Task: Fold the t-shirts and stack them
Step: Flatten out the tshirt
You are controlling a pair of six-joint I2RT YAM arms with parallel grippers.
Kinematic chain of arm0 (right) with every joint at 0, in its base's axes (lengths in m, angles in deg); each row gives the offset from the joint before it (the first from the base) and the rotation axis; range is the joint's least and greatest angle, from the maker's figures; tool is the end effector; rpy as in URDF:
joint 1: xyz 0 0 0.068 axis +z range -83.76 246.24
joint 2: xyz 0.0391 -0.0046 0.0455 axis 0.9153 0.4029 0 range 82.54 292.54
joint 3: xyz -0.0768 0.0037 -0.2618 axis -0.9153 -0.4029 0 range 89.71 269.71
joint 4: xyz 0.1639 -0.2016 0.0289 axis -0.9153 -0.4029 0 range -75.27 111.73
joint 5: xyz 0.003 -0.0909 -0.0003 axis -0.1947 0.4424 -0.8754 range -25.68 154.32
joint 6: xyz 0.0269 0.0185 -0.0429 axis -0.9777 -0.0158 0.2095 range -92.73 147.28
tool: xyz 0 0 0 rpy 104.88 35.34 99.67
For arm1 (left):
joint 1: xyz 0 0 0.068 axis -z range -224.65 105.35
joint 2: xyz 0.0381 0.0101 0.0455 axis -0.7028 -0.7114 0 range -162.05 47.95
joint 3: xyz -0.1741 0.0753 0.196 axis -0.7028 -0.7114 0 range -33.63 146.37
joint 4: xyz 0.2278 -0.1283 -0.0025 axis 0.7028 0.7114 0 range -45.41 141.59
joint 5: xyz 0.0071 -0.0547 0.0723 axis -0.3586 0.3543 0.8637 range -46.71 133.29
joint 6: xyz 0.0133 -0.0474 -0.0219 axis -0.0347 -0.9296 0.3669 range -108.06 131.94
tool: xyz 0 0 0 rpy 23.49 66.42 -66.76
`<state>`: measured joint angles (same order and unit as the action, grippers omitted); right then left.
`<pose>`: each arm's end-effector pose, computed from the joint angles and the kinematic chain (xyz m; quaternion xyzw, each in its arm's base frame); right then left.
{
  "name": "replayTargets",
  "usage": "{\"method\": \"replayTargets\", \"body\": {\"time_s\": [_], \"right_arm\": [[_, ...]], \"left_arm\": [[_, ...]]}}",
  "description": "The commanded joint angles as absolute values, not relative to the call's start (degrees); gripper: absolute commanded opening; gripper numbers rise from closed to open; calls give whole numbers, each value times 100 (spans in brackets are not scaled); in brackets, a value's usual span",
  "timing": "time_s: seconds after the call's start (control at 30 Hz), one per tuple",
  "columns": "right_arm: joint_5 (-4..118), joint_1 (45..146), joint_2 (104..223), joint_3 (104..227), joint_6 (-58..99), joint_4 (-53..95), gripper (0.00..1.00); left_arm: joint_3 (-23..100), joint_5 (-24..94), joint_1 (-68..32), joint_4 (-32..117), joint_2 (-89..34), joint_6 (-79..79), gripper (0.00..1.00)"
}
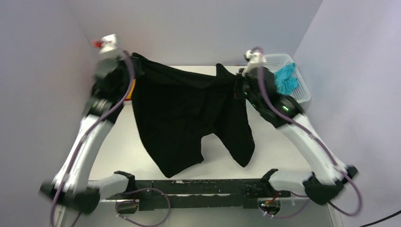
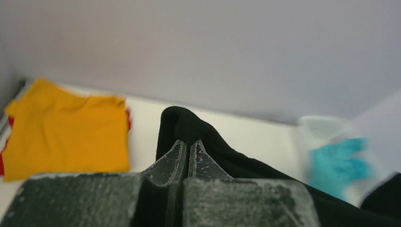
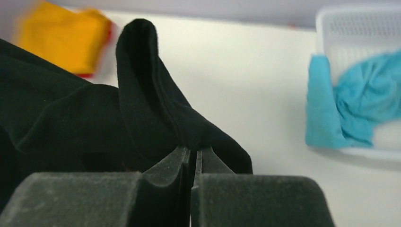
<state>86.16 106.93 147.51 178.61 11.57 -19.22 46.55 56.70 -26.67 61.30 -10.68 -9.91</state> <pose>0.1680 0.1271 0.4756 -0.0608 0.7951 0.1417 0.5865 0.1896 -0.0528 0.4938 -0.1086 0.6687 -0.1748 0.7144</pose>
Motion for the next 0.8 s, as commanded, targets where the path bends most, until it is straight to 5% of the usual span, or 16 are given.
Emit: {"method": "replayTargets", "body": {"time_s": [0.0, 0.07, 0.13, 0.2, 0.23, 0.3, 0.33, 0.5, 0.77], "right_arm": [[8007, 9677, 16218, 17187, 976, -1175, 3], [7583, 9508, 17158, 17217, 1150, -719, 8], [7477, 9448, 18162, 17519, 1455, -346, 17], [7659, 9390, 19167, 18200, 1592, -343, 40], [7906, 9367, 19655, 18622, 1541, -573, 50], [8258, 9348, 20456, 19510, 1424, -1244, 74], [8397, 9343, 20576, 19779, 1323, -1424, 98], [8663, 9346, 19562, 18665, 894, -880, 100], [8755, 9266, 16368, 15634, -304, 329, 100]], "left_arm": [[4497, 5808, -3153, 6223, -3275, -1262, 0], [4849, 5427, -3313, 6360, -4346, -1481, 12], [5409, 5333, -3357, 6710, -5253, -1582, 52], [5643, 5193, -3364, 6789, -5803, -1598, 94], [5668, 5125, -3359, 6764, -5936, -1611, 99], [5586, 4983, -3362, 6659, -5963, -1623, 100], [5490, 4924, -3365, 6582, -5841, -1607, 99], [4813, 4417, -3301, 6567, -5008, -1671, 99], [2771, 4166, -2357, 6352, -3170, -1766, 99]]}}
